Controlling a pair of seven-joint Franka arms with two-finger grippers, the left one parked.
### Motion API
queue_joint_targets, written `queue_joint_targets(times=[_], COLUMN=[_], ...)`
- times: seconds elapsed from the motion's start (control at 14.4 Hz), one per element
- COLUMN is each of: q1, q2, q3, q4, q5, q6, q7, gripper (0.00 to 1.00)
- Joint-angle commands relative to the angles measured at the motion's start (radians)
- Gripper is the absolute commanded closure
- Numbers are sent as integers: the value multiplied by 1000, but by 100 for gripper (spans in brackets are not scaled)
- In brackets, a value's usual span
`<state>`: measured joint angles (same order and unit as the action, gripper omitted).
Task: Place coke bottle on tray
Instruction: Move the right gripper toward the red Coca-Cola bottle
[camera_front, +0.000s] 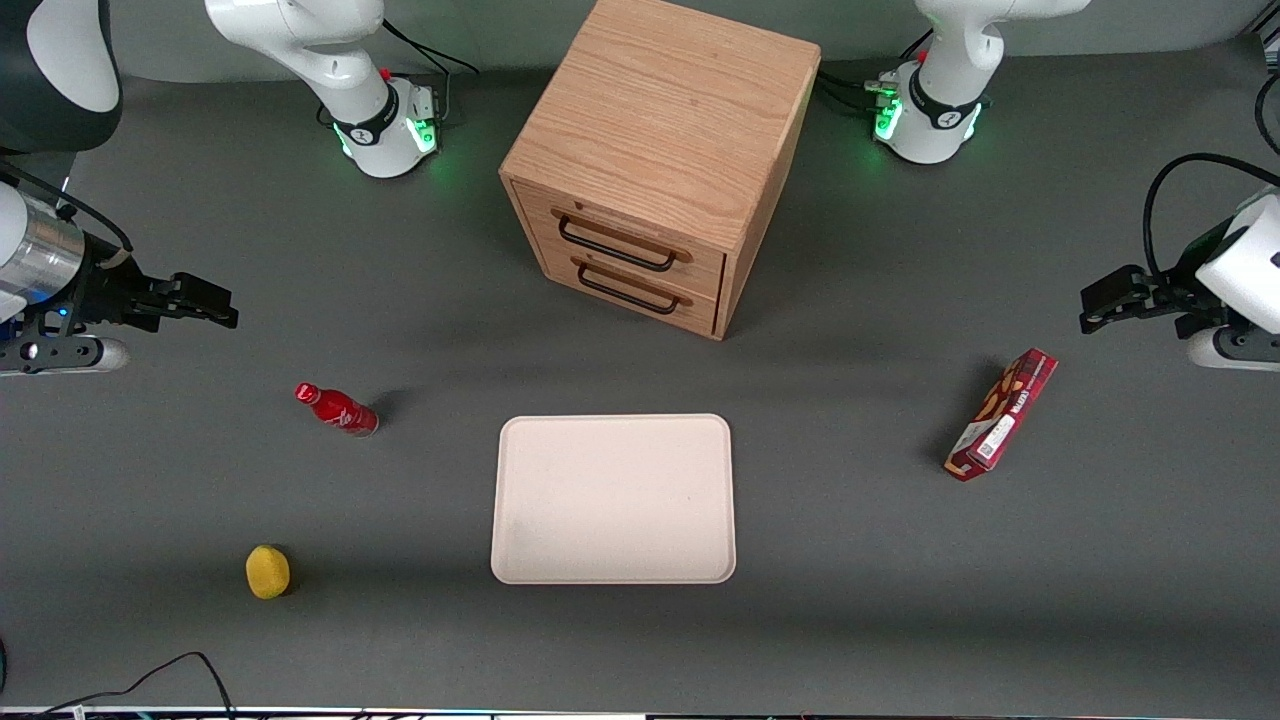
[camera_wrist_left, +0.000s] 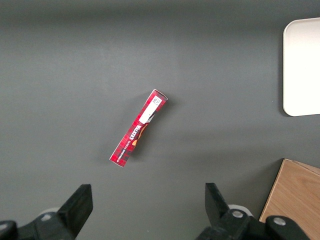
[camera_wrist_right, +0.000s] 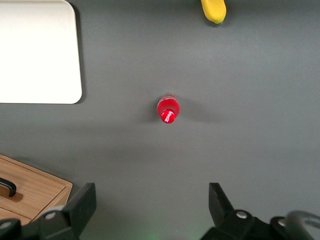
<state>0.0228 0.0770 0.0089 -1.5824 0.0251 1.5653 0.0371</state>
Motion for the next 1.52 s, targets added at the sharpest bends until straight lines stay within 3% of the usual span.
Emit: queue_joint_targets(times=[0.0,0.35,0.76,1.45], q1=[-20,-14,-35,-52], q2=[-8,50,55,-60], q3=[20,20,19,28], q4=[2,131,99,-456], q5=[0,-8,1,-13], q6=[-13,-48,-59,476], q7=[23,29,15,-108], gripper=[0,0,0,0])
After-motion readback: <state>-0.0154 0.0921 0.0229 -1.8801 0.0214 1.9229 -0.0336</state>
